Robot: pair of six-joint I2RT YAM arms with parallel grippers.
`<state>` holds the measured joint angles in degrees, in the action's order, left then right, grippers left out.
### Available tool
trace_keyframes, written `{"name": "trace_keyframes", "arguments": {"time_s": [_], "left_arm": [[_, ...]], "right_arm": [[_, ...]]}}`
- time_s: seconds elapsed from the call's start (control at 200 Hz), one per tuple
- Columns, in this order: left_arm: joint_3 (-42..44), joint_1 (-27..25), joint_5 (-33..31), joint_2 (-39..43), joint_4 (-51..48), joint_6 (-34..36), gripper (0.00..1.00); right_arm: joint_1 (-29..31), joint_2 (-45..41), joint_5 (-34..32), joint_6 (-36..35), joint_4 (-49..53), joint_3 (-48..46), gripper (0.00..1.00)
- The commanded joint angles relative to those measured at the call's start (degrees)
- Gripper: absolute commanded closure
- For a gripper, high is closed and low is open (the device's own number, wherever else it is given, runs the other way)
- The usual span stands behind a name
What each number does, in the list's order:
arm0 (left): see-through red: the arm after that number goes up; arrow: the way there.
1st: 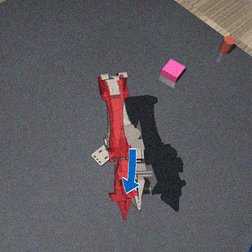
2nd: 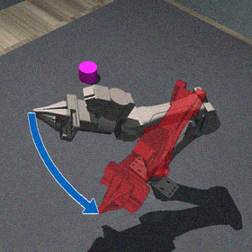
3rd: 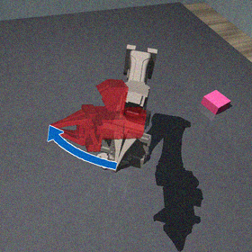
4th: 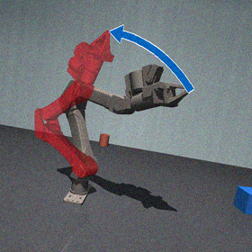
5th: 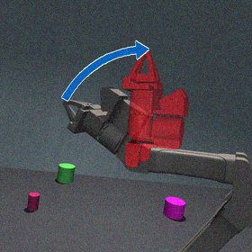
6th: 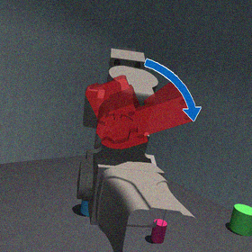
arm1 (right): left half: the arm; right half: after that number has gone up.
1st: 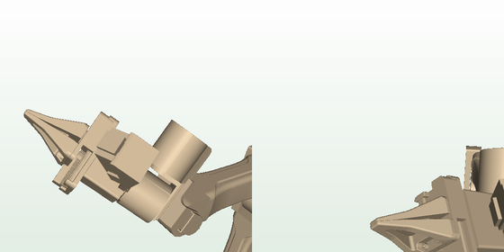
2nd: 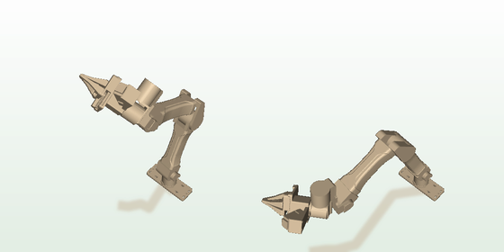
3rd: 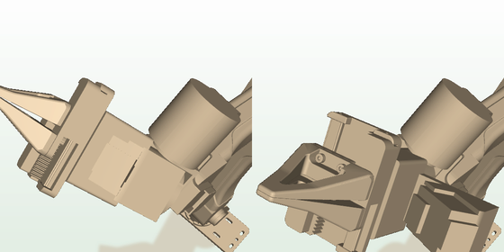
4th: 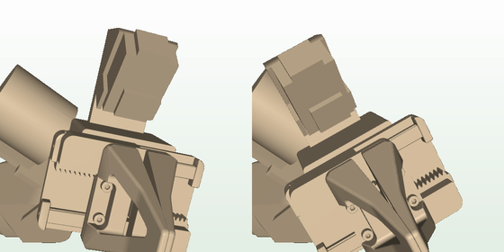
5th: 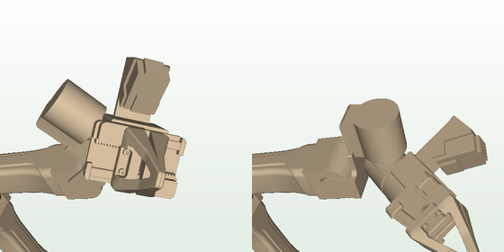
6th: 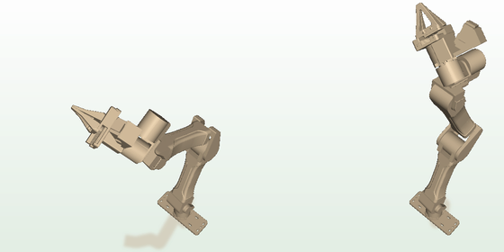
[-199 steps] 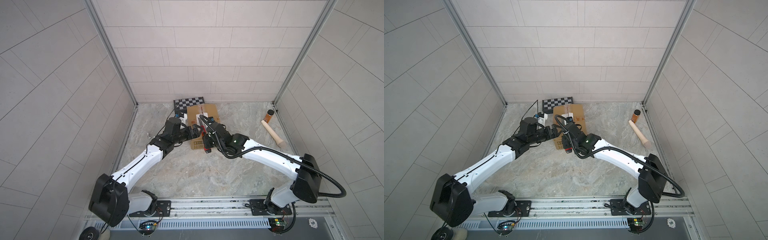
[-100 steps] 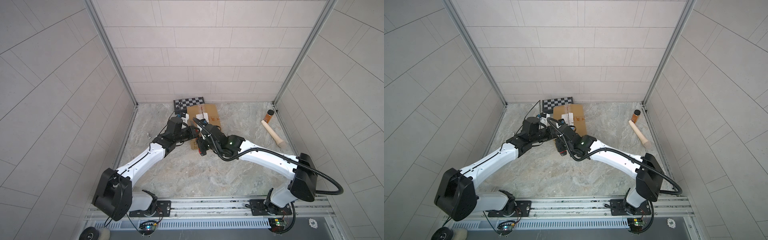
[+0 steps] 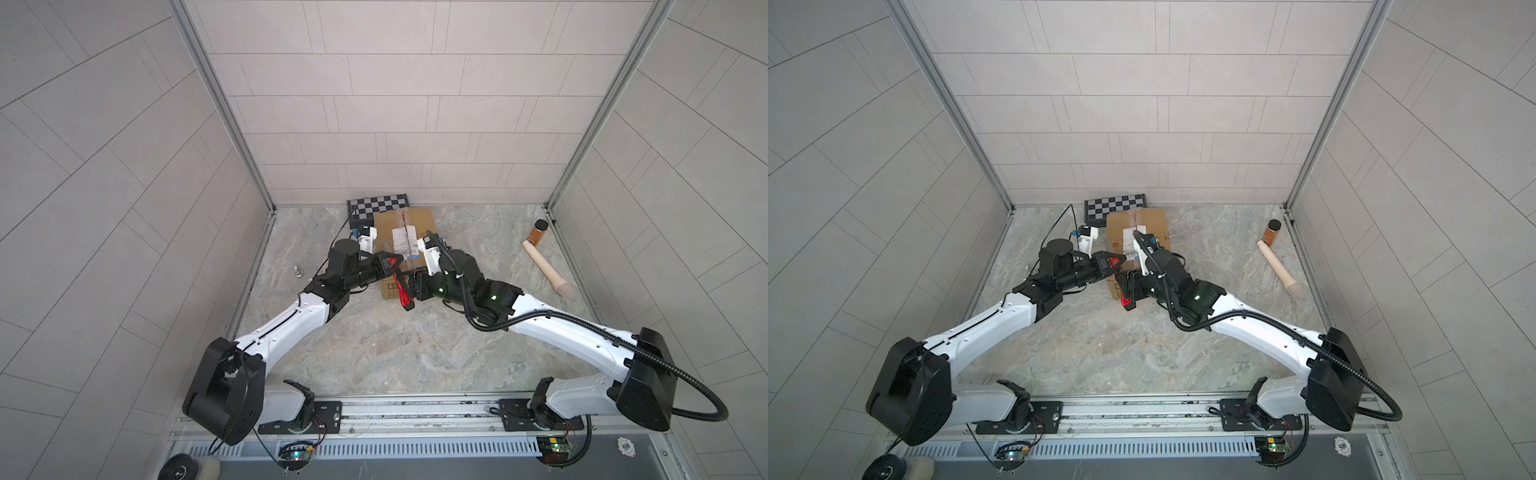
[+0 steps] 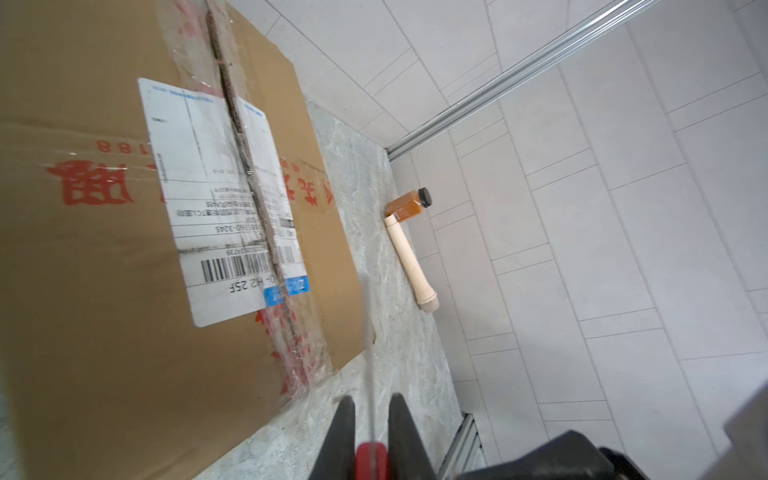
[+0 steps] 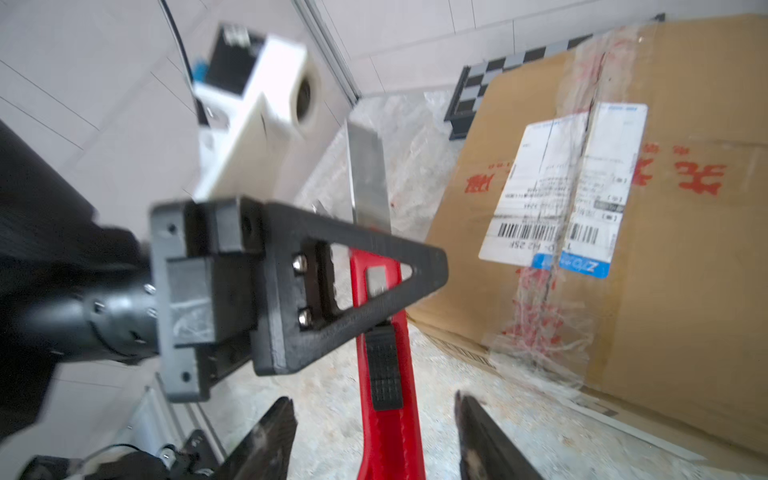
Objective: Unpack the express box
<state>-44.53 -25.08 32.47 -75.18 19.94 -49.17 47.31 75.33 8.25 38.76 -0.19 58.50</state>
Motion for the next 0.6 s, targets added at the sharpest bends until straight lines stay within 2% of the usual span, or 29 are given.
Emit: {"name": "trace_keyframes", "arguments": {"time_s": [0.0, 0.305, 0.416, 0.596], "left_arm": [[1.67, 0.86, 5.53, 2.63, 16.18, -3.85, 1.00], [6.47, 3.42, 7.26, 4.08, 33.78, -13.14, 1.00], [7.48, 4.32, 7.10, 3.64, 39.44, -17.00, 1.00], [7.06, 4.43, 7.10, 4.73, 38.21, -16.49, 1.00]], "right_arm": [[0.15, -0.23, 7.29, 6.43, -14.74, -3.50, 0.35], [0.24, 3.45, 12.97, 13.70, -31.80, -6.92, 0.38], [0.24, 2.89, 11.66, 15.02, -34.07, -8.82, 0.38], [-0.44, -1.72, 7.42, 13.90, -32.76, -11.44, 0.37]]}}
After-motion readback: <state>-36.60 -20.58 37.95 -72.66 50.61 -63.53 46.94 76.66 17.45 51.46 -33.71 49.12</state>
